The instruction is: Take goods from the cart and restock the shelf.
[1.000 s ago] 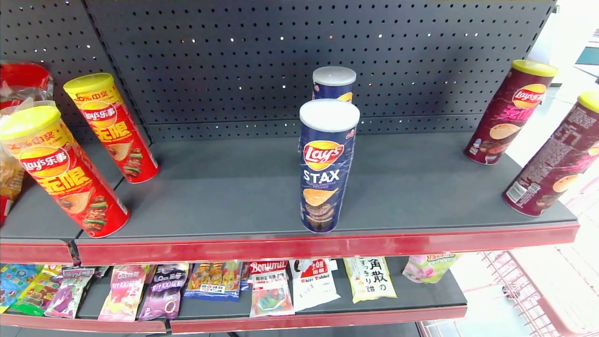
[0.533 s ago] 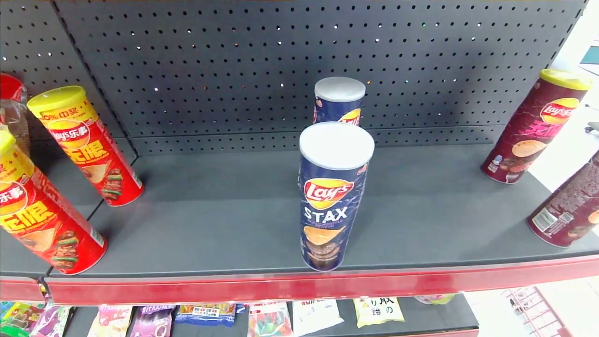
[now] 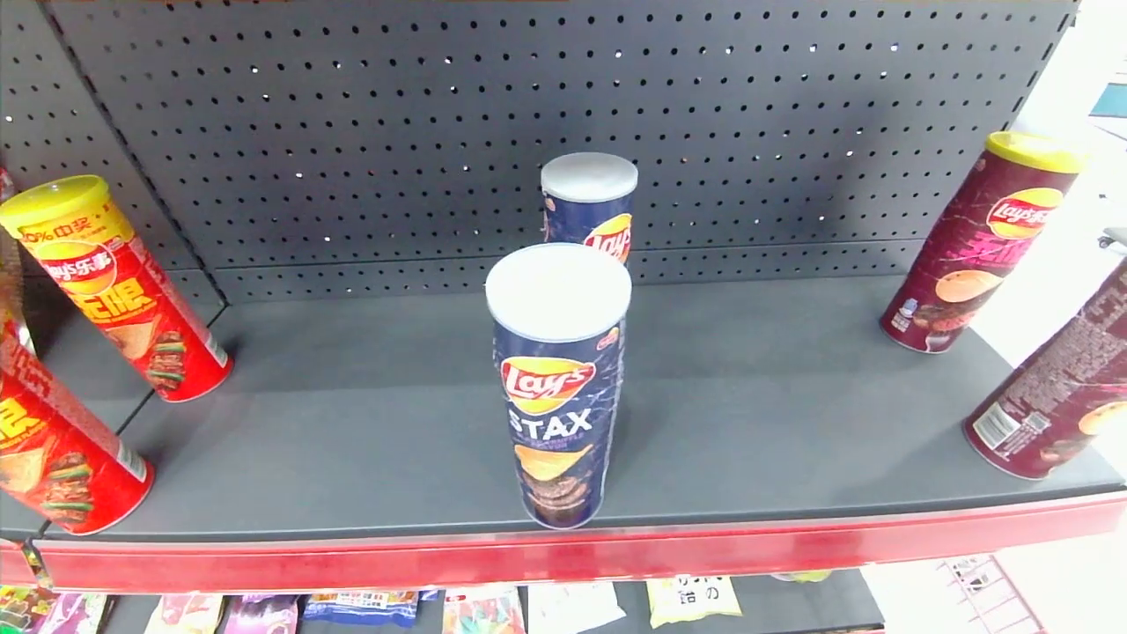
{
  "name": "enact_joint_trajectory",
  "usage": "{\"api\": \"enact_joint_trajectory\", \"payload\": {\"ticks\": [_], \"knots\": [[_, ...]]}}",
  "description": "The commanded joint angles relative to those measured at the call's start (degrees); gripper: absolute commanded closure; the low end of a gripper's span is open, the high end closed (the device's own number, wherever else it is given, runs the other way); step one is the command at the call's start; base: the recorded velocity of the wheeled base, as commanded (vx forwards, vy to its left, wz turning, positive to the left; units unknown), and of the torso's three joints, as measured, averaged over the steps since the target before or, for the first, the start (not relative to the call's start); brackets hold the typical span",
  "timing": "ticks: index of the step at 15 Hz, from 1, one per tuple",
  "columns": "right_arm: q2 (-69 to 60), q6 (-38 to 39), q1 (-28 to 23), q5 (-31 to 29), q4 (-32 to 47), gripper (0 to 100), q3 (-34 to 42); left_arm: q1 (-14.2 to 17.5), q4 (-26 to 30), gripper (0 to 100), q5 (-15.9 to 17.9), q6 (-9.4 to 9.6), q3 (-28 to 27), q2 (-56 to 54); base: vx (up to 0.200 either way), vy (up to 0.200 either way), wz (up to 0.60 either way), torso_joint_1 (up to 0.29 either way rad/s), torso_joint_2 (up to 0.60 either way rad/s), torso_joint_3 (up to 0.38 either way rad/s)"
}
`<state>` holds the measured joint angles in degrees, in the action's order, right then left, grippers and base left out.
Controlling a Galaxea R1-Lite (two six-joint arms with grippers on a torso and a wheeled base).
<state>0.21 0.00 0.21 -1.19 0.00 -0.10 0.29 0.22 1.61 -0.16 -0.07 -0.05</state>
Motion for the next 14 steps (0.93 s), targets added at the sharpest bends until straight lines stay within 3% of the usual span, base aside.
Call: {"api": "enact_joint_trajectory", "payload": {"ticks": [1, 9, 14], "knots": [[0.0, 0.0, 0.0, 0.1, 0.0, 0, 0.0, 0.0, 0.1, 0, 0.0, -0.02, 0.0, 0.0, 0.000, 0.000, 0.00, 0.000, 0.00, 0.000], [0.0, 0.0, 0.0, 0.1, 0.0, 0, 0.0, 0.0, 0.1, 0, 0.0, -0.02, 0.0, 0.0, 0.000, 0.000, 0.00, 0.000, 0.00, 0.000], [0.0, 0.0, 0.0, 0.1, 0.0, 0, 0.0, 0.0, 0.1, 0, 0.0, -0.02, 0.0, 0.0, 0.000, 0.160, 0.00, -0.002, 0.00, 0.001]]}}
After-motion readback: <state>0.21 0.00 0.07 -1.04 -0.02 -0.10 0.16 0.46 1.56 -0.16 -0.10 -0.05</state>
